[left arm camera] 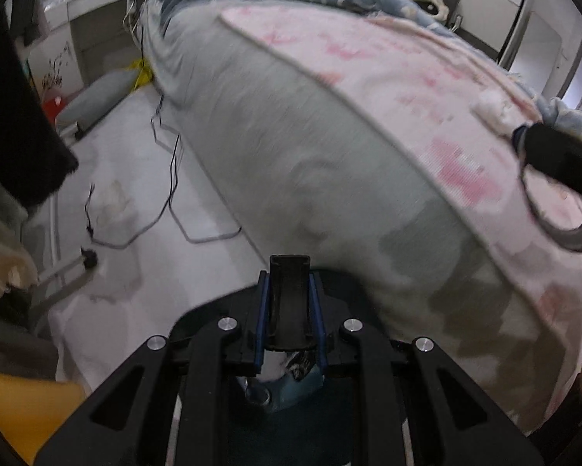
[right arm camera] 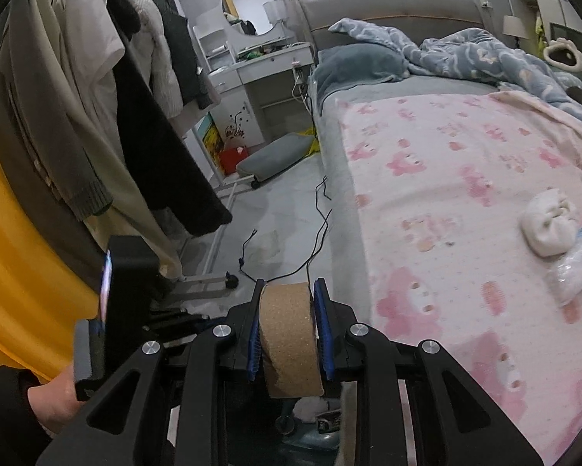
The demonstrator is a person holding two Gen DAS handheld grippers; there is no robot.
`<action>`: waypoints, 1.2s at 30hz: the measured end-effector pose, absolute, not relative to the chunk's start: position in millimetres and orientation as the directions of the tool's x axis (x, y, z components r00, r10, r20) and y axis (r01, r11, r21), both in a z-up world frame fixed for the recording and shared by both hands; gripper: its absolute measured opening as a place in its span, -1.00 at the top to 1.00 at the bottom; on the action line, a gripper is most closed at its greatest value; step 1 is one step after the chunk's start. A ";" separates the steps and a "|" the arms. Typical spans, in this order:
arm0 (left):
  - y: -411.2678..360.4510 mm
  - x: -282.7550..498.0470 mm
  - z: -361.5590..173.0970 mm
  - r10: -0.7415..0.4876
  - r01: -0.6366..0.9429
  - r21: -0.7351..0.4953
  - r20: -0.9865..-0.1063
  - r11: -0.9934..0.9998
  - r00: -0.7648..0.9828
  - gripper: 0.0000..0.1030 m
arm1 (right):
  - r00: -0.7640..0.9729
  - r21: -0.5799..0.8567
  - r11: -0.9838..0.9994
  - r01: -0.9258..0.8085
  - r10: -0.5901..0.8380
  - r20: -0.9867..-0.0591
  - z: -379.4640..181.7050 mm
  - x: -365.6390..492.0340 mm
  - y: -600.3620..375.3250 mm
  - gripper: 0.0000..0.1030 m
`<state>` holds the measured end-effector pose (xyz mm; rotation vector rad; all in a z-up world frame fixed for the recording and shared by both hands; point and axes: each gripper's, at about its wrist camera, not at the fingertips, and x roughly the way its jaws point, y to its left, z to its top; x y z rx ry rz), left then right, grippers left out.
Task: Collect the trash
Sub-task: 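Carry the rubber piece to the bin and open the left gripper while the right gripper carries the tape roll, then lower the tape roll into the bin and open the right gripper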
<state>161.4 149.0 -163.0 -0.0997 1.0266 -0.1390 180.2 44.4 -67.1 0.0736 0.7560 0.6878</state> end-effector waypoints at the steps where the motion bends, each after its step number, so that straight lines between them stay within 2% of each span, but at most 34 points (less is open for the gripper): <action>1: 153.2 160.5 -169.8 -0.165 0.061 -0.155 -0.856 0.986 0.489 0.58 | 0.518 0.299 0.780 -0.549 0.599 -0.611 -69.0 179.9 47.4 0.52; 11: 174.6 147.6 -236.0 -0.150 0.029 -0.148 -0.942 0.989 0.299 0.58 | 0.462 0.294 0.789 -0.539 0.569 -0.680 -91.7 186.5 79.9 0.52; 19: 184.5 134.5 -264.7 -0.177 0.022 -0.176 -0.963 0.984 0.201 0.57 | 0.379 0.272 0.809 -0.521 0.505 -0.776 -122.0 191.7 100.6 0.52; 20: 185.0 133.2 -264.9 -0.183 0.023 -0.182 -0.963 0.983 0.199 0.53 | 0.368 0.268 0.811 -0.520 0.495 -0.787 -126.3 191.9 103.4 0.52; 22: 186.6 131.4 -263.2 -0.185 0.027 -0.184 -0.962 0.983 0.200 0.31 | 0.343 0.259 0.815 -0.518 0.476 -0.810 -136.3 192.2 109.7 0.52; 24: 189.3 129.9 -258.9 -0.184 0.026 -0.183 -0.961 0.983 0.208 0.21 | 0.327 0.258 0.817 -0.515 0.466 -0.822 -143.2 192.6 113.6 0.52; 27: 195.2 129.2 -250.7 -0.203 0.015 -0.205 -0.950 0.979 0.237 -0.05 | 0.308 0.252 0.818 -0.517 0.452 -0.837 -151.7 192.4 120.1 0.52; 30: 202.0 129.1 -237.3 -0.213 0.006 -0.220 -0.936 0.975 0.281 -0.11 | 0.290 0.243 0.818 -0.521 0.438 -0.851 -160.2 191.7 125.7 0.52; 36: 211.3 124.2 -201.4 -0.199 0.002 -0.217 -0.893 0.976 0.403 -0.36 | 0.252 0.220 0.823 -0.524 0.397 -0.883 -179.2 190.3 136.1 0.52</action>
